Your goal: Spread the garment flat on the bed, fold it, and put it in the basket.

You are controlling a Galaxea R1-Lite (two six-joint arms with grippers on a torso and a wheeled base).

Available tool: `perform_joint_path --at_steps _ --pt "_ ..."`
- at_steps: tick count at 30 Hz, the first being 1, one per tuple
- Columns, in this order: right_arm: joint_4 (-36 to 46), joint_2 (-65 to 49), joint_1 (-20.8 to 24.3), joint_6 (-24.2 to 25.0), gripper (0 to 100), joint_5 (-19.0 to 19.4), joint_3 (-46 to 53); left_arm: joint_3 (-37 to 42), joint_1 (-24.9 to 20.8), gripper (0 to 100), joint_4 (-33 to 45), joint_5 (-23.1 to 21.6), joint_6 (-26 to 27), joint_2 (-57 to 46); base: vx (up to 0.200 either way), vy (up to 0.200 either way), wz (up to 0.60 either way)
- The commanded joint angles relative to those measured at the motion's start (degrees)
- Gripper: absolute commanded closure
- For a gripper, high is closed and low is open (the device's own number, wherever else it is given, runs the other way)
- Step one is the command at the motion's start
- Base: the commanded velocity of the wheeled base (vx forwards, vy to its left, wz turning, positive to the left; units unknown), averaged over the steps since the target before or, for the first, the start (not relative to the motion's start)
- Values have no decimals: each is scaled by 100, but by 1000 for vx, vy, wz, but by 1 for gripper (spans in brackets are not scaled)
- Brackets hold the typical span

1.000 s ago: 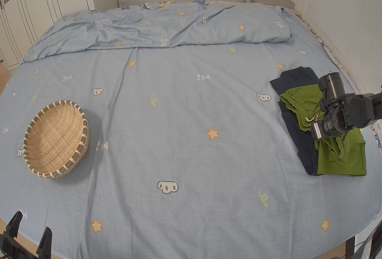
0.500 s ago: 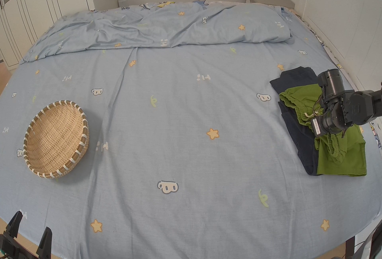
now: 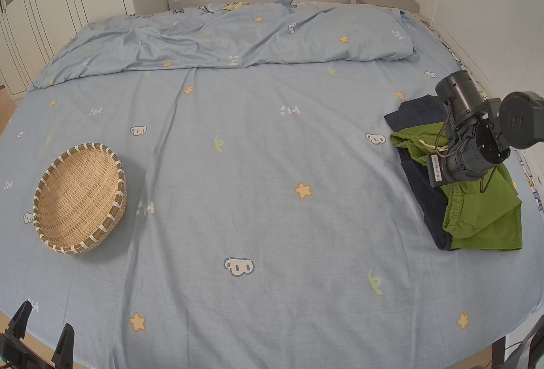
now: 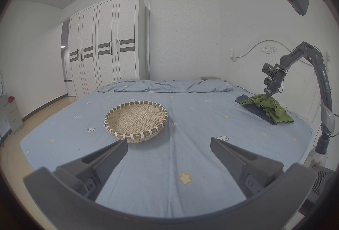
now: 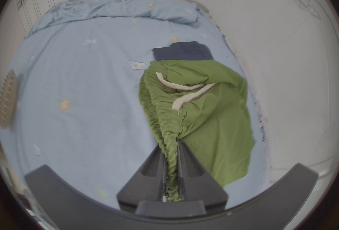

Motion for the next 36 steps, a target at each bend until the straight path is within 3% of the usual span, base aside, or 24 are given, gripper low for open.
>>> perform_joint_path --at_steps 1,6,10,12,16,17,25,33,34,36 --pt "937 -81 887 1040 100 888 -994 101 -4 0 0 1 0 -93 0 0 0" --pt "1060 -72 1686 1673 100 1688 -1108 92 4 0 0 1 0 -93 0 0 0" --pt "1007 -64 2240 2042 100 1794 -1134 101 4 0 0 1 0 -93 0 0 0" --pt "875 -2 2759 2411 100 1855 -1258 101 -4 0 0 1 0 -93 0 0 0" --pt "779 174 3181 2552 100 1864 -1460 101 -4 0 0 1 0 -93 0 0 0" --pt "770 437 3497 2596 100 1864 -1741 101 4 0 0 1 0 -93 0 0 0" --pt "726 1369 3805 2719 100 1864 -3209 101 -4 0 0 -8 0 -93 0 0 0" --pt "761 1923 3901 2692 100 1864 -3348 101 -4 0 0 -8 9 -93 0 0 0" --pt "761 1932 3919 2684 0 1855 -3348 101 -4 0 0 -8 9 -93 0 0 0" --pt "761 1958 3998 2675 0 1855 -3348 92 -4 0 0 -8 9 -93 0 0 0"
